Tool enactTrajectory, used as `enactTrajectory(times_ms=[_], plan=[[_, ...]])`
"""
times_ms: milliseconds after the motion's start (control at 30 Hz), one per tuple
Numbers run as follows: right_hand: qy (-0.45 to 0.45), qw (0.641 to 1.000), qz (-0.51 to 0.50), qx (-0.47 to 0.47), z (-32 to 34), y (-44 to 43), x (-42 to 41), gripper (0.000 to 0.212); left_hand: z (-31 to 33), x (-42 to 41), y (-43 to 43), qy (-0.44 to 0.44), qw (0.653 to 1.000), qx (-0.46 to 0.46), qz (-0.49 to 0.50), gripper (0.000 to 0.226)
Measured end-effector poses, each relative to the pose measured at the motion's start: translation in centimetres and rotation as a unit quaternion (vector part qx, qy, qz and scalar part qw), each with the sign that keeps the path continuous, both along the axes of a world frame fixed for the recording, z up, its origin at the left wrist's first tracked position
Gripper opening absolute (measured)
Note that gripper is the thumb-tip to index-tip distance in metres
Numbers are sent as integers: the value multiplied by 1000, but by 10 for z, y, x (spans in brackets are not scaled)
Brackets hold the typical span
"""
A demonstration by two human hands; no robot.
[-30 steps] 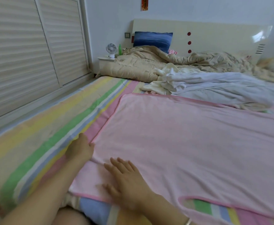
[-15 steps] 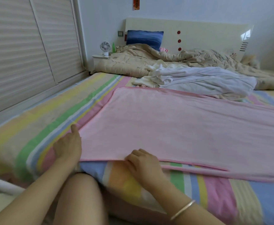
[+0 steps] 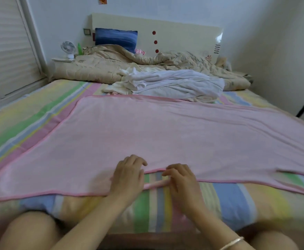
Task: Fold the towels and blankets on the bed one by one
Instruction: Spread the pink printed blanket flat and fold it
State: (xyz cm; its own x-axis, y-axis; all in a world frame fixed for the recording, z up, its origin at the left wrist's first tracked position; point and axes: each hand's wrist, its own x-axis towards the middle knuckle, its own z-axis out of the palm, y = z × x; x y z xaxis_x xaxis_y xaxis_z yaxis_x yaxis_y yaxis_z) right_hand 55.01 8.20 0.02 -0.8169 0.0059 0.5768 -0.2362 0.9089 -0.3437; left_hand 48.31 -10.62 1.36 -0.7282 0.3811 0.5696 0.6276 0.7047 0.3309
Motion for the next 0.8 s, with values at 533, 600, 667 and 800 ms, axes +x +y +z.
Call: enactTrajectory(times_ms=[533, 600, 667, 800], plan=[[-127, 937, -259, 198, 3, 241, 77, 34, -1, 43, 199, 70, 950, -288, -101, 44], [-118, 952, -210, 190, 4, 246, 89, 34, -1, 54, 194, 60, 952, -271, -126, 44], [-101, 967, -156, 177, 0, 251, 109, 18, -6, 68, 186, 56, 954, -242, -171, 38], [-91, 980, -91, 152, -8, 253, 138, 15, -20, 84, 177, 57, 957, -225, -172, 29]])
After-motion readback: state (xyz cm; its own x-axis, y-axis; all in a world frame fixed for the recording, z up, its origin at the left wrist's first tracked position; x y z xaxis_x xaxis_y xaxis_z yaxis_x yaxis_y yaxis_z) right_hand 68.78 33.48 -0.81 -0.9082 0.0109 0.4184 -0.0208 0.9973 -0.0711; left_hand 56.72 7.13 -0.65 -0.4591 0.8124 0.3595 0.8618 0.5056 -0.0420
